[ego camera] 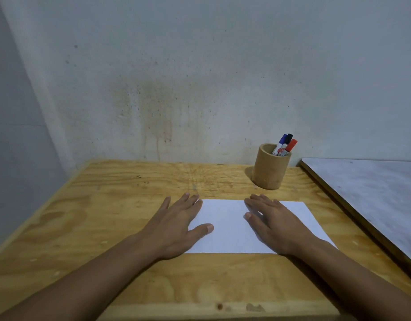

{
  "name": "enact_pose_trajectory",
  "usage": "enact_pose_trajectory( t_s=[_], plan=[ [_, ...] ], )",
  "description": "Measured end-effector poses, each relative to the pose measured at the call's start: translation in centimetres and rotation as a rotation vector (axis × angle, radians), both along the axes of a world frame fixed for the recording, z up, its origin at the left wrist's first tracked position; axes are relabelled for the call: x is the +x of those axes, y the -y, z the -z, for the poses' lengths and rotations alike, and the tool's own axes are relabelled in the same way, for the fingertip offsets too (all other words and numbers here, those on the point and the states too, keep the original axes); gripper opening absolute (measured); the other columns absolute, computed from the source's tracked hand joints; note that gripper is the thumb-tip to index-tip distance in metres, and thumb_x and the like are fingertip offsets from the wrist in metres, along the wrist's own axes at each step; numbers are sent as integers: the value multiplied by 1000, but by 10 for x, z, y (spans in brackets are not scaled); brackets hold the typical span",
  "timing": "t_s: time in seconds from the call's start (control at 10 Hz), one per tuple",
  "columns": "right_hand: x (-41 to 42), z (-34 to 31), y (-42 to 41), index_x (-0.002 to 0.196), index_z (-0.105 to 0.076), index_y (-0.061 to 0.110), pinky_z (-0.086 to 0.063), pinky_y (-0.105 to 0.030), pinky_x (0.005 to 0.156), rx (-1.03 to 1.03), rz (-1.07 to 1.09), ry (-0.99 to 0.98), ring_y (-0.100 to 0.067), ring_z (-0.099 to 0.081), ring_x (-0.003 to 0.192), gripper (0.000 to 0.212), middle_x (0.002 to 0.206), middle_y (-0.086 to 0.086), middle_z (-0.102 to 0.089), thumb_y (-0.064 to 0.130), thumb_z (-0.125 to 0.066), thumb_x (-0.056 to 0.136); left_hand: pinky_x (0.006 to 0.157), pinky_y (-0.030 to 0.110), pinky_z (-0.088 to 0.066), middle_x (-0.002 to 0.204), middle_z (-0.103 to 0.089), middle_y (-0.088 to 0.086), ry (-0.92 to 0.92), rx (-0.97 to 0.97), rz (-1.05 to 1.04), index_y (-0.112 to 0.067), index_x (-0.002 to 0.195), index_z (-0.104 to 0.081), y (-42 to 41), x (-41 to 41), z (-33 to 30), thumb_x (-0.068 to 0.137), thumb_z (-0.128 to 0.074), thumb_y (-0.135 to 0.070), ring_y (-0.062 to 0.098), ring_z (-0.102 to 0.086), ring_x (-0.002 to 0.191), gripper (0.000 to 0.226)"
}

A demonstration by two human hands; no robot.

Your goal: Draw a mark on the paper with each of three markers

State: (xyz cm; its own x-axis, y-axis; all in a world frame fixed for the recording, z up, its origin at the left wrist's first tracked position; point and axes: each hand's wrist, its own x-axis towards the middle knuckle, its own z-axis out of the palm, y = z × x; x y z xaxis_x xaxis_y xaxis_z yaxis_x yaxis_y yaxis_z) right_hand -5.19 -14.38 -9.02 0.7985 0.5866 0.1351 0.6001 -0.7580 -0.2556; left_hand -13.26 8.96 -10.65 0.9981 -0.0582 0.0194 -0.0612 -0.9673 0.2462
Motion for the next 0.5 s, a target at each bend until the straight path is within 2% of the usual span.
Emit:
enact_pose_trajectory(
  t_s=[0.1, 0.2, 0.3, 0.4, 0.5],
  plan=[
    [0, 2, 3, 129, -55, 13, -25, -29, 106, 12, 18, -7, -23, -43, 128, 40, 136, -7, -56, 36, -37, 102, 120, 39, 2, 161, -2, -7, 8, -27, -33, -21, 150, -12, -6, -10, -1, 73, -13, -76, 7, 3, 147, 94],
    [0, 5, 5, 132, -55, 18, -23, -28, 110, 52, 31, 2, -20, -43, 134, 40, 141, -4, -55, 38, -39, 101, 120, 36, 1, 161, -3, -7, 40, -23, -67, -22, 150, -11, -13, -22, 0, 72, -14, -78, 6, 3, 147, 96],
    [1, 6, 5, 126, -60, 17, -27, -25, 105, 77, 27, 18, -20, -49, 125, 38, 133, -4, -61, 37, -41, 101, 120, 34, 1, 161, -4, -7, 35, -39, -96, -23, 150, -10, -18, -33, 0, 78, -23, -76, 6, 3, 147, 90],
    [1, 7, 6, 118, -66, 17, -35, -36, 108, 140, 11, 89, -20, -55, 119, 45, 124, -2, -66, 45, -37, 98, 120, 34, -1, 161, -4, -7, 33, -33, -118, -22, 149, -14, -23, -46, -1, 65, -11, -85, 6, 3, 147, 105],
    [-8, 2, 14, 123, -66, 20, -36, -32, 103, 336, 88, 113, -16, -54, 126, 57, 132, 4, -64, 56, -36, 91, 119, 31, 0, 160, -4, -10, 31, -60, -155, -25, 149, -17, -25, -60, -5, 72, -22, -80, 4, 4, 146, 94]
  ],
)
